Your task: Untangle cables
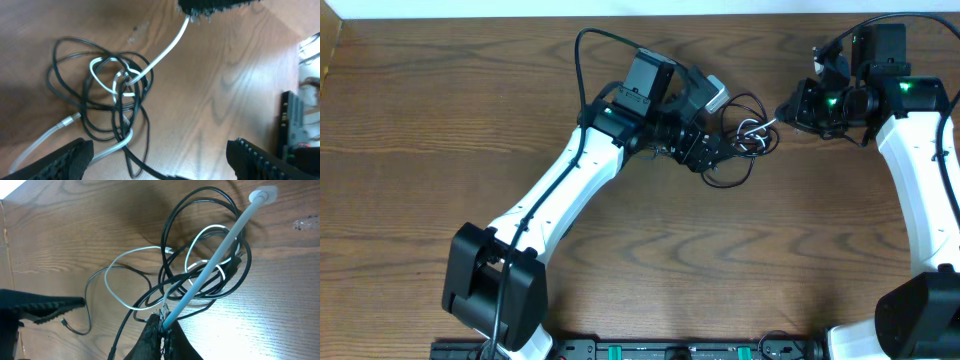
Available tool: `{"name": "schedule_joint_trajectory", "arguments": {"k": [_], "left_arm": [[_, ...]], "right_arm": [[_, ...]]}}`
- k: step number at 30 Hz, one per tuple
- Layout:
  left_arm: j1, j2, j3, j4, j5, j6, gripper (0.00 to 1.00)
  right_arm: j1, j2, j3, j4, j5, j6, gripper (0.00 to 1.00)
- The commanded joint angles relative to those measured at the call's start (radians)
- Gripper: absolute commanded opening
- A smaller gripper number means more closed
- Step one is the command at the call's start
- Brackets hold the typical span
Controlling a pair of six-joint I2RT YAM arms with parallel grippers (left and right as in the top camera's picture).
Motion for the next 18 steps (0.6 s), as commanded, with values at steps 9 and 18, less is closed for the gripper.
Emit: {"name": "schedule_joint_trajectory", "arguments": {"k": [9, 18], "left_arm": [[-0.088, 0.195, 0.016, 0.137, -0.160, 0.068, 0.86], [-0.090, 0.263, 0.016, 0.205, -0.175, 0.020, 0.55]], "right_arm": [[-0.006, -0.024, 0.023, -0.014, 0.005, -0.027, 0.01], [-0.007, -0.024, 0.023, -0.015, 0.005, -0.028, 0.01]]}}
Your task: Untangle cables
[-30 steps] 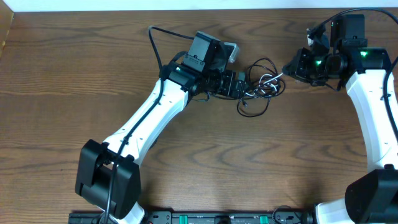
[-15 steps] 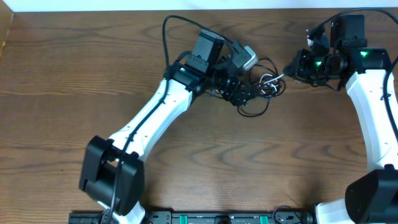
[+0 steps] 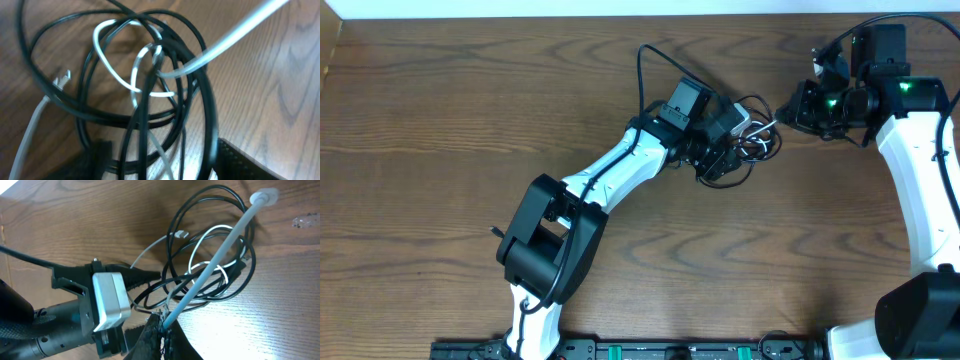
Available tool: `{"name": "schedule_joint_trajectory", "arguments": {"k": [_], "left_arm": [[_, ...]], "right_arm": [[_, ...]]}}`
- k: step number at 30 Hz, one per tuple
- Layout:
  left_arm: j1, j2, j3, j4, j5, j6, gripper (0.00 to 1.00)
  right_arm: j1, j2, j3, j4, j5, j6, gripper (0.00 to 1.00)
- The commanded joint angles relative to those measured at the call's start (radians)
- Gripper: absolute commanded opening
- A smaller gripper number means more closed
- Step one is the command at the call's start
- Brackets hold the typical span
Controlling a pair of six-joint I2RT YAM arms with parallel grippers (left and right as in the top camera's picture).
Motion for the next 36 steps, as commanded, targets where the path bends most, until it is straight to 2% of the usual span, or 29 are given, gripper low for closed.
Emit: {"name": "schedule_joint_trajectory", "arguments": {"k": [1, 2, 4, 5, 13, 22, 31, 36], "left_arm": [[0.002, 0.000, 0.014, 0.051, -0.028, -0.051, 0.50], [0.003, 0.000, 0.014, 0.064, -0.043, -0.070, 0.35], [0.010, -0.008, 0.014, 0.069, -0.059, -0.080, 0.13], [0.017, -0.018, 0.014, 0.071, -0.075, -0.104, 0.08], [0.170, -0.311, 0.014, 0.035, -0.110, -0.302, 0.08], [0.317, -0.552, 0.014, -0.053, -0.111, -0.305, 0.08], [0.527, -0.605, 0.014, -0.188, -0.110, -0.336, 0.08], [0.507, -0.595, 0.014, -0.267, -0.098, -0.381, 0.08]], "right_arm": [[-0.007, -0.024, 0.023, -0.005, 0.002, -0.016, 0.01], [-0.007, -0.024, 0.023, -0.006, 0.006, -0.016, 0.01], [-0.007, -0.024, 0.023, -0.012, 0.029, -0.015, 0.01], [-0.007, -0.024, 0.023, -0.017, 0.044, -0.014, 0.01], [-0.009, -0.001, 0.023, -0.011, 0.156, 0.005, 0.01], [-0.072, 0.109, 0.023, 0.000, 0.159, 0.007, 0.01], [-0.287, 0.179, 0.023, 0.006, 0.135, 0.027, 0.01], [-0.285, 0.179, 0.023, 0.009, -0.008, -0.068, 0.02]]}}
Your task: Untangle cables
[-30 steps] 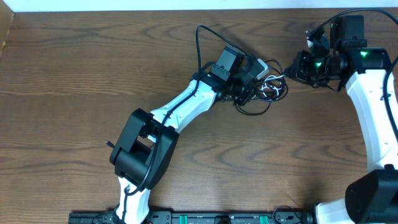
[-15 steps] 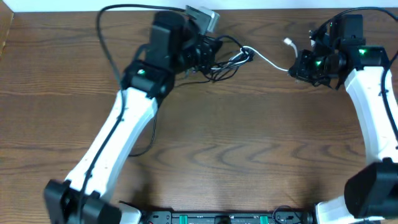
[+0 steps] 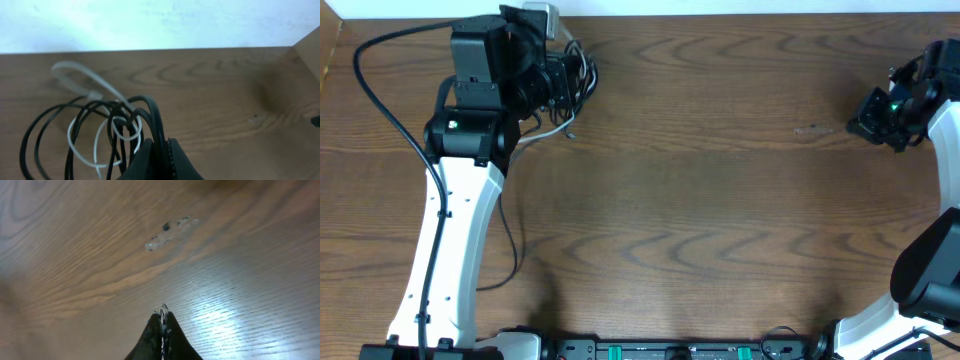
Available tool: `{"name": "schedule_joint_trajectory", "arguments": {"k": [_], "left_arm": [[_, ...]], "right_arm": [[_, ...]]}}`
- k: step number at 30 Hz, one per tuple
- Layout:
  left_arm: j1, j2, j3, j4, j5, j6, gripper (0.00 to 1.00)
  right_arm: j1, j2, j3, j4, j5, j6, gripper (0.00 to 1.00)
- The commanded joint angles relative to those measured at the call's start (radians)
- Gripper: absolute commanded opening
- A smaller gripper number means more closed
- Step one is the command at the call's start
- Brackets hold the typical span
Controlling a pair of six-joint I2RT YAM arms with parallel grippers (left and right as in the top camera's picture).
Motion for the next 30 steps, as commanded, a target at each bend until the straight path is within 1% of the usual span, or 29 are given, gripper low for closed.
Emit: {"name": "schedule_joint_trajectory", "arguments": {"k": [1, 2, 4, 5, 6, 8, 11, 13, 17, 20, 24, 26, 30], "left_arm": [[-0.027, -0.006, 0.015, -0.043, 0.021, -0.073, 0.08], [-0.037, -0.004, 0.015, -0.052, 0.021, -0.092, 0.08], [-0.067, 0.002, 0.015, -0.067, 0.021, -0.121, 0.08], [-0.081, 0.005, 0.015, -0.071, 0.021, -0.135, 0.08], [-0.092, 0.006, 0.015, -0.073, 0.021, -0.149, 0.08], [-0.108, 0.008, 0.015, -0.076, 0.021, -0.177, 0.08], [-0.110, 0.008, 0.015, -0.076, 0.021, -0.251, 0.08], [-0.109, 0.008, 0.015, -0.075, 0.021, -0.314, 0.08], [-0.109, 0.013, 0.015, -0.072, 0.021, -0.376, 0.08], [-0.109, 0.016, 0.015, -0.061, 0.021, -0.439, 0.08], [-0.109, 0.019, 0.015, -0.037, 0.021, -0.602, 0.08], [-0.109, 0.019, 0.015, -0.038, 0.026, -0.653, 0.08], [-0.109, 0.019, 0.015, -0.037, 0.044, -0.661, 0.08]], "right_arm": [[0.035, 0.005, 0.013, 0.002, -0.153, -0.079, 0.05], [0.047, 0.005, 0.013, 0.003, -0.169, -0.081, 0.10], [0.099, 0.005, 0.013, 0.039, -0.221, -0.080, 0.27], [0.124, 0.005, 0.013, 0.065, -0.243, -0.080, 0.32], [0.155, 0.005, 0.013, 0.105, -0.271, -0.079, 0.42], [0.208, 0.005, 0.013, 0.182, -0.297, -0.055, 0.49], [0.283, 0.005, 0.013, 0.290, -0.293, -0.017, 0.51], [0.341, 0.005, 0.013, 0.331, -0.277, -0.011, 0.52], [0.418, 0.005, 0.013, 0.332, -0.213, -0.012, 0.52], [0.445, 0.005, 0.013, 0.334, -0.203, -0.011, 0.52], [0.472, 0.005, 0.013, 0.330, -0.216, -0.003, 0.52], [0.484, 0.005, 0.013, 0.332, -0.230, -0.004, 0.52], [0.499, 0.005, 0.013, 0.330, -0.301, -0.005, 0.53]]}}
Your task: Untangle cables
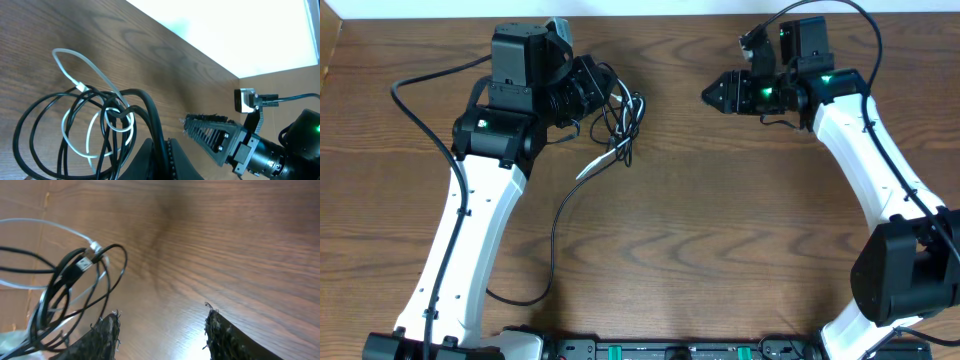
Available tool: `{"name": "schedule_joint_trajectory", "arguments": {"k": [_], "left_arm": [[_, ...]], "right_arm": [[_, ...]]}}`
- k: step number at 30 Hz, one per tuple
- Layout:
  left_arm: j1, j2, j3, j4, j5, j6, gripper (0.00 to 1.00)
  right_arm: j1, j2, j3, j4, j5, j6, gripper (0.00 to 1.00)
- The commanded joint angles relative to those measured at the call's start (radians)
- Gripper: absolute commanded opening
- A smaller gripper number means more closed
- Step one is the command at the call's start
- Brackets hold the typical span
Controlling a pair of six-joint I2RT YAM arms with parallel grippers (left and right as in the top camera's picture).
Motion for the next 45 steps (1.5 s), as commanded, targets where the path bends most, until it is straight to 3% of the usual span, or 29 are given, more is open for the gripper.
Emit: {"name": "schedule_joint_trajectory", "arguments": {"k": [1, 9, 17, 23, 35, 45], "left_arm": [[0.003, 0.006, 0.015, 0.007, 0.027, -0.030, 0.08], [0.003, 0.009, 0.015, 0.146, 0.216, 0.018, 0.08], [0.003, 0.029, 0.015, 0.198, 0.195, -0.042, 0.08], [0.003, 0.033, 0.015, 0.202, 0.169, -0.042, 0.08], [-0.021, 0.033, 0.015, 0.225, 0.169, -0.058, 0.08], [-0.021, 0.033, 0.015, 0.236, 0.169, -0.085, 0.08]], "right_arm": [[0.005, 0.005, 0.012, -0.007, -0.074, 0.013, 0.53], [0.014, 0.005, 0.012, 0.034, -0.207, 0.002, 0.53], [0.042, 0.005, 0.012, 0.202, -0.301, 0.138, 0.53], [0.073, 0.005, 0.012, 0.201, -0.295, 0.140, 0.53], [0.173, 0.007, 0.012, 0.186, -0.022, 0.196, 0.54], [0.186, 0.009, 0.012, 0.201, 0.022, 0.202, 0.53]]}}
